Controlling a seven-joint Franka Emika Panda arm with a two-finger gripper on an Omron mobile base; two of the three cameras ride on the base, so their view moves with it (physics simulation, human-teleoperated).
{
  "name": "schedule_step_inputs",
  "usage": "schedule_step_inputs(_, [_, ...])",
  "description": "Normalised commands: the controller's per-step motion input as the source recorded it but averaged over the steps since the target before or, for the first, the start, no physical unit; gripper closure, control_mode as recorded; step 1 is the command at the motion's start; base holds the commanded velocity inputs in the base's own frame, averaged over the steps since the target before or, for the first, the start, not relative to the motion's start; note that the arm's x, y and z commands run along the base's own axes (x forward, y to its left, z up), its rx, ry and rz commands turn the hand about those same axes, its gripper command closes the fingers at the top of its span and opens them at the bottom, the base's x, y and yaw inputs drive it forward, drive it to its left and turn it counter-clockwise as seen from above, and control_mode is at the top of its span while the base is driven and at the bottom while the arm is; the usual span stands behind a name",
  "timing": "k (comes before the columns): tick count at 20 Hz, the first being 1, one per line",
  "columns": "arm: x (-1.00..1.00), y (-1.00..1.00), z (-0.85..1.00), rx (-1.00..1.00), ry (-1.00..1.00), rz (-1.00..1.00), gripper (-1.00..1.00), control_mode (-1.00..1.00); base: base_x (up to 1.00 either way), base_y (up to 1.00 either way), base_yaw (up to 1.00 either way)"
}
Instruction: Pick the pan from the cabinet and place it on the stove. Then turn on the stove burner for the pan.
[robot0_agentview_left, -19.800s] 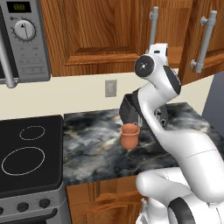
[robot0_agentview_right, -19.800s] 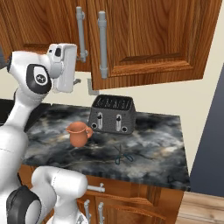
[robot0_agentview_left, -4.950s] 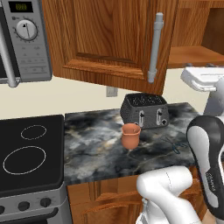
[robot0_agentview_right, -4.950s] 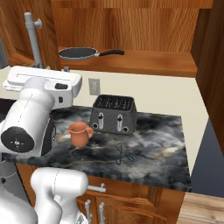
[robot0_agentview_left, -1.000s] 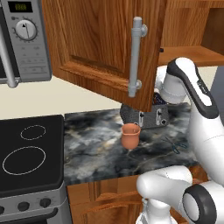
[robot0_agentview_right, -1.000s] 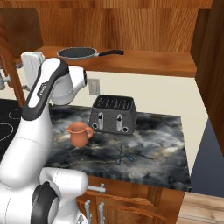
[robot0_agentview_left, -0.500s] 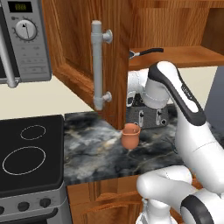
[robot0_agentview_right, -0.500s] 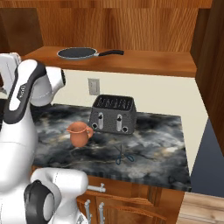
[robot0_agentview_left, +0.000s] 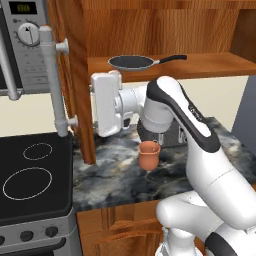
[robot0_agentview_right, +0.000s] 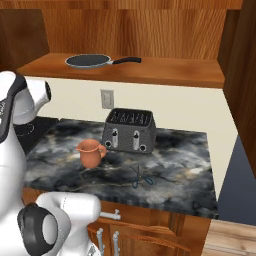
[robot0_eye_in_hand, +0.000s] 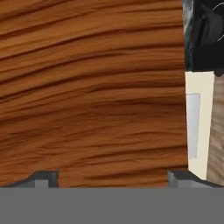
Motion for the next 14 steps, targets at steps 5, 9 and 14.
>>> schedule_step_inputs(5, [-0.33,0.54,0.0,0.03,0.0,0.01,-1.0,-1.0,0.0,0.0,0.0])
schedule_step_inputs(9, [-0.28,0.31,0.0,0.01,-0.03,0.0,-1.0,-1.0,0.0,0.0,0.0])
schedule_step_inputs(14, [0.02,-0.07,0.0,0.01,-0.01,0.01,-1.0,-1.0,0.0,0.0,0.0])
